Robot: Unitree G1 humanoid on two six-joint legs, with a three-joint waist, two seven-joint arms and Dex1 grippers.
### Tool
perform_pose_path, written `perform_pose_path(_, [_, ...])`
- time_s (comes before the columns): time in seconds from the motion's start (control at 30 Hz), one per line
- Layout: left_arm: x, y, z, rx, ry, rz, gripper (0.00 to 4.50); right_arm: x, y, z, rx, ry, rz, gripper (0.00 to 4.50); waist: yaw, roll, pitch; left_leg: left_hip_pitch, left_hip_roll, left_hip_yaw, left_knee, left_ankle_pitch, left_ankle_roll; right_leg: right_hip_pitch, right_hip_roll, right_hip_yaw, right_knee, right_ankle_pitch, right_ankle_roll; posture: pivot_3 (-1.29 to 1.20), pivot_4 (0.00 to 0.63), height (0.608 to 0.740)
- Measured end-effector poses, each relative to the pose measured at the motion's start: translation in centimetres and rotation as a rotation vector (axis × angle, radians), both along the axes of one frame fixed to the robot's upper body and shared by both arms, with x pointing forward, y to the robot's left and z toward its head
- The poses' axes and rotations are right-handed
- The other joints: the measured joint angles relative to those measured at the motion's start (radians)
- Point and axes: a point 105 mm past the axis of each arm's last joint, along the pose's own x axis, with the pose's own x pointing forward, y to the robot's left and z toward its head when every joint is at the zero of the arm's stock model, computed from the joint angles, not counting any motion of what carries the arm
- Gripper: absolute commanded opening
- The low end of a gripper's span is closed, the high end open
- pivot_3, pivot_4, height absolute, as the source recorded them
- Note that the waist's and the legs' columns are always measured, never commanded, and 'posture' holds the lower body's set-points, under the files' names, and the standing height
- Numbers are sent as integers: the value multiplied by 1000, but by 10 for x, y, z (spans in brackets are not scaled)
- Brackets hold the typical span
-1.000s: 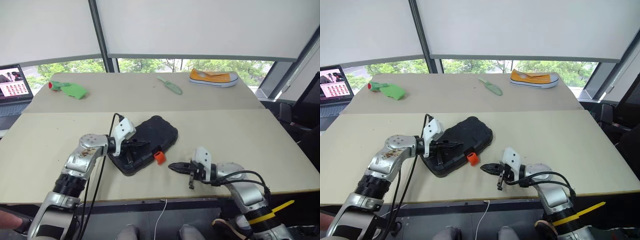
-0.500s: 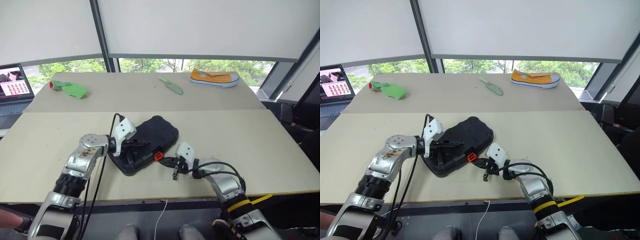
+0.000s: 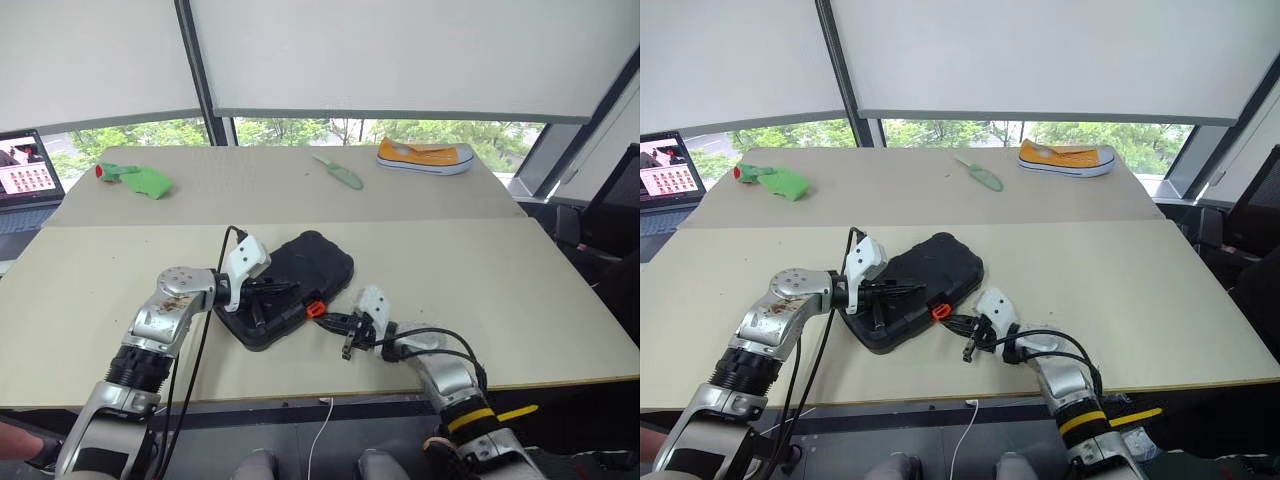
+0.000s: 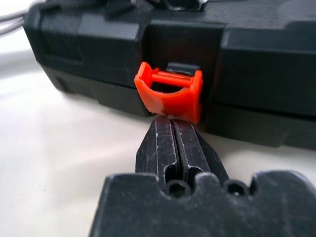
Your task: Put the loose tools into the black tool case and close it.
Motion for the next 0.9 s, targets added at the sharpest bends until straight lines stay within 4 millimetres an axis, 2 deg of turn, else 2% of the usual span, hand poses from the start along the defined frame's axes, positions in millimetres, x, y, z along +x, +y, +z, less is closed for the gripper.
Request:
perform_pose_path(0.17, [1, 1, 0, -2, 1, 6, 69, -2, -3, 6, 45, -19, -5, 0, -4, 0, 0, 0, 0, 0, 0, 0, 0, -1, 0, 0, 0, 0, -1, 0, 150, 740])
perform_pose_path(0.27, [0, 2, -1, 0, 4, 6, 69, -2, -1, 27, 94, -96, 1, 0, -5, 0, 0, 0, 0, 0, 0, 0, 0, 0, 0, 0, 0, -1, -2, 0, 150, 740])
perform_pose_path(0.4, [0, 1, -1, -2, 5, 2, 69, 3, 2, 39, 110, -129, 2, 0, -6, 1, 0, 1, 0, 0, 0, 0, 0, 0, 0, 0, 0, -3, -4, 0, 150, 740])
perform_pose_path(0.5, [-2, -2, -1, -6, 3, -9, 69, 0, 4, 37, 81, -124, 33, 0, -4, 1, 0, 0, -1, 0, -1, -1, 0, 1, -2, 0, -1, -4, -2, 0, 150, 740])
perform_pose_path(0.6, [-5, 2, 0, -34, -8, -5, 69, -7, -9, 36, 56, -133, 41, 0, -4, 1, 0, 0, -1, 0, -2, -1, 0, 1, -2, 0, -1, -4, 0, 0, 150, 740])
perform_pose_path(0.63, [-7, 5, 1, -58, -9, 1, 288, -10, -15, 37, 50, -143, 41, 0, -6, 1, 0, 0, -1, 1, -2, -1, 1, 0, -2, 0, -1, -3, 1, 0, 150, 740])
perform_pose_path(0.7, [-12, 12, 7, -137, -39, 5, 703, -15, -30, 44, 49, -161, 38, 580, -12, 1, 0, -1, -1, 1, -4, -1, 2, -1, -2, 0, -2, -3, -1, 0, 150, 740])
perform_pose_path(0.77, [-22, 23, 12, -211, -65, 0, 1360, -22, -46, 50, 34, -170, 39, 1103, -14, 0, 1, -1, -1, 1, -10, 0, 4, -3, -2, 1, -3, -3, -3, 0, 150, 740])
perform_pose_path(0.83, [-33, 43, 17, -233, -87, 14, 2002, -31, -63, 54, -14, -193, 47, 1772, -14, -2, 2, -1, 0, 1, -14, 1, 4, -5, -1, 1, -3, -3, -8, 0, 150, 740])
perform_pose_path(0.9, [-42, 74, 15, -194, -86, 76, 2778, -37, -78, 57, -56, -218, 47, 2536, -14, -3, 3, -1, 0, 1, -17, 1, 5, -8, 0, 1, -3, -5, -10, 0, 150, 740])
